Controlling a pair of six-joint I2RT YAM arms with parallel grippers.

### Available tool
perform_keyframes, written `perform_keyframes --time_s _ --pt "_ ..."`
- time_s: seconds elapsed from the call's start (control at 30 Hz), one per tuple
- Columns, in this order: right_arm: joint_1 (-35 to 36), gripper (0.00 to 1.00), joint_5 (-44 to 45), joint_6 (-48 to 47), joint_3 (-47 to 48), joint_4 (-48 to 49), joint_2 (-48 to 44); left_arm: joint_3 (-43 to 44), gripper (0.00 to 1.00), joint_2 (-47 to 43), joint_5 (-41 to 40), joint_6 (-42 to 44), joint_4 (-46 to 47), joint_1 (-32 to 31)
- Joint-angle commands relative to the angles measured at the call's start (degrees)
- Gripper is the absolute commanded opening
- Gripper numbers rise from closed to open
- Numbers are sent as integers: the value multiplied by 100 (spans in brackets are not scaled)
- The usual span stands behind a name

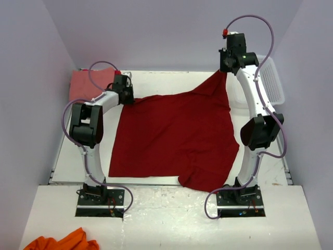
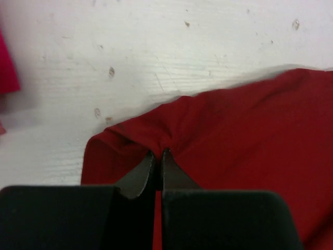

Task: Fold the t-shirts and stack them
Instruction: Flatten out the tshirt

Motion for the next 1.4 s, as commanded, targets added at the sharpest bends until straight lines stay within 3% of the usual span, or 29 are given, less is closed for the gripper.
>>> perform_keyframes --time_s 0.0,0.5,0.73,1.37 --pt "-82 0 36 -111 633 285 32 171 0 42 -175 297 415 167" --pt "-152 0 158 -94 19 407 -37 -111 0 -485 -466 333 486 396" --pt "-310 0 -183 -24 1468 21 622 328 0 -486 -483 350 240 484" --pt "-293 0 -738 11 1426 47 816 399 0 -697 -633 447 161 712"
